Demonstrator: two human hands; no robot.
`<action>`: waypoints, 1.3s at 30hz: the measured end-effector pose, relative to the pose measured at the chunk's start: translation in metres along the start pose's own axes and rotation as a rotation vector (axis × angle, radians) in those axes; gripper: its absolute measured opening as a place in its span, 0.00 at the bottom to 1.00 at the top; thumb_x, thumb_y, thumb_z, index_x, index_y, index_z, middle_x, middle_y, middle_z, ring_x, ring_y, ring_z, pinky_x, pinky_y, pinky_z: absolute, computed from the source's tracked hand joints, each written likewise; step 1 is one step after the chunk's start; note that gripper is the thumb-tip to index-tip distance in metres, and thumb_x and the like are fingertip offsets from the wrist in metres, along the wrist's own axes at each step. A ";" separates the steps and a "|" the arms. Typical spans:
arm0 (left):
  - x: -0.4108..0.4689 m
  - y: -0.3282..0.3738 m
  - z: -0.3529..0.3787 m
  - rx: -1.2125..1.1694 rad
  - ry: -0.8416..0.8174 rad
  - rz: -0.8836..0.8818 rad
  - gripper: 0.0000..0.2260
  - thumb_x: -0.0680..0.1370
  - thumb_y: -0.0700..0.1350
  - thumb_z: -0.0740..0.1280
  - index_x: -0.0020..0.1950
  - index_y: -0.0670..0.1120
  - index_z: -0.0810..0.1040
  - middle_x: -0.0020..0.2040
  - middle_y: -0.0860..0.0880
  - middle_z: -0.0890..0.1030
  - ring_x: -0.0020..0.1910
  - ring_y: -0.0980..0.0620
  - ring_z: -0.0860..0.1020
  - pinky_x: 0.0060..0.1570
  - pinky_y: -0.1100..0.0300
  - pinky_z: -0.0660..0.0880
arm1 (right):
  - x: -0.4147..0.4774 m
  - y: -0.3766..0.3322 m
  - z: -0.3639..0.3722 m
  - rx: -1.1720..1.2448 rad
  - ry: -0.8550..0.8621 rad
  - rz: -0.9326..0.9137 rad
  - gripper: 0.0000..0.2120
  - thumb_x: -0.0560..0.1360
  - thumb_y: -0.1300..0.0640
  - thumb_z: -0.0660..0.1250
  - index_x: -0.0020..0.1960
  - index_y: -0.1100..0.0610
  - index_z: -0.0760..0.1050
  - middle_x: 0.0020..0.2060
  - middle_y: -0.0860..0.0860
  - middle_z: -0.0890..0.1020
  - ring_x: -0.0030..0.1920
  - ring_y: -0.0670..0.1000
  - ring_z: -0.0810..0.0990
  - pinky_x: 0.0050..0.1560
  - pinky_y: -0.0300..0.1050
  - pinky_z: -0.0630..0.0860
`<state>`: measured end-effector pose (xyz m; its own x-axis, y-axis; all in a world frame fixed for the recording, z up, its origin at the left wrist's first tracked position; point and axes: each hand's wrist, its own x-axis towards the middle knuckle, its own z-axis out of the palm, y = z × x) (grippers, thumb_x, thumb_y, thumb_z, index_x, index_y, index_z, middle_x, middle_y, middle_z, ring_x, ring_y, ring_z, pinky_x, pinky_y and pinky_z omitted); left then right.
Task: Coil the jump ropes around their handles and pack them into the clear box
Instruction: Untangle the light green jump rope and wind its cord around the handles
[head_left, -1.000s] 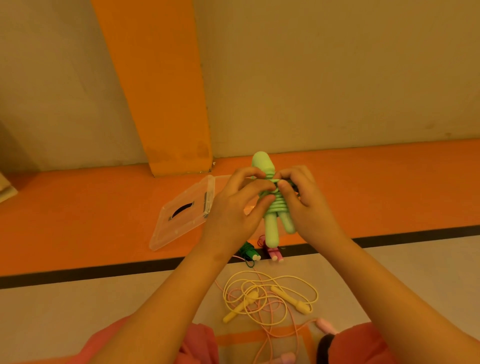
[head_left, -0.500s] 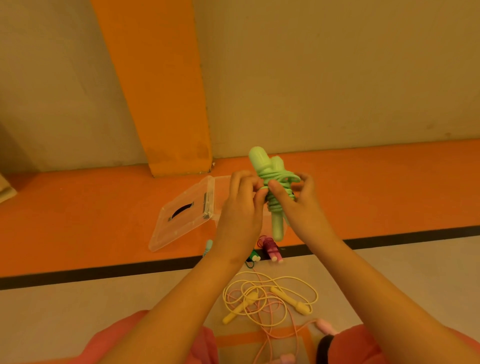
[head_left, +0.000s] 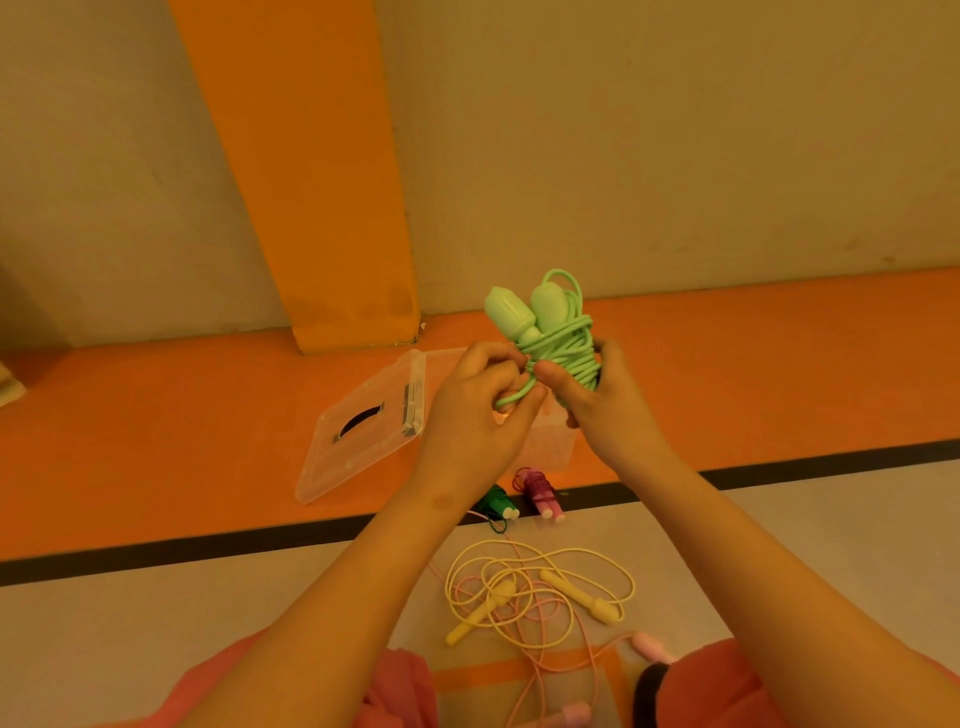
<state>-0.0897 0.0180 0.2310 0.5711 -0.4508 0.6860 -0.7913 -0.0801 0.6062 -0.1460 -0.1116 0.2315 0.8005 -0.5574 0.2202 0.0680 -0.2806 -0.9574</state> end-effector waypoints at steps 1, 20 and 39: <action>0.001 0.000 -0.001 0.015 0.011 0.021 0.18 0.73 0.41 0.69 0.34 0.57 0.63 0.49 0.44 0.78 0.45 0.61 0.73 0.46 0.77 0.65 | 0.001 0.000 0.000 0.000 0.007 0.001 0.21 0.71 0.49 0.71 0.57 0.54 0.66 0.37 0.45 0.77 0.35 0.42 0.74 0.37 0.43 0.71; 0.000 0.000 0.004 -0.164 -0.207 -0.325 0.14 0.81 0.48 0.61 0.35 0.50 0.69 0.30 0.56 0.68 0.32 0.59 0.66 0.36 0.58 0.65 | 0.005 0.019 -0.004 -0.006 0.076 0.056 0.31 0.63 0.37 0.69 0.57 0.55 0.66 0.37 0.48 0.77 0.30 0.44 0.72 0.31 0.42 0.66; -0.009 0.016 -0.008 -0.058 -0.328 -0.092 0.15 0.77 0.56 0.58 0.39 0.48 0.74 0.37 0.58 0.71 0.46 0.57 0.70 0.45 0.60 0.68 | 0.009 0.015 -0.017 0.121 -0.015 0.077 0.18 0.72 0.46 0.66 0.54 0.57 0.69 0.31 0.52 0.74 0.23 0.46 0.68 0.21 0.39 0.65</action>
<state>-0.1053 0.0278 0.2381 0.5316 -0.7067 0.4669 -0.7207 -0.0878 0.6877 -0.1480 -0.1337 0.2226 0.8151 -0.5612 0.1435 0.0771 -0.1405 -0.9871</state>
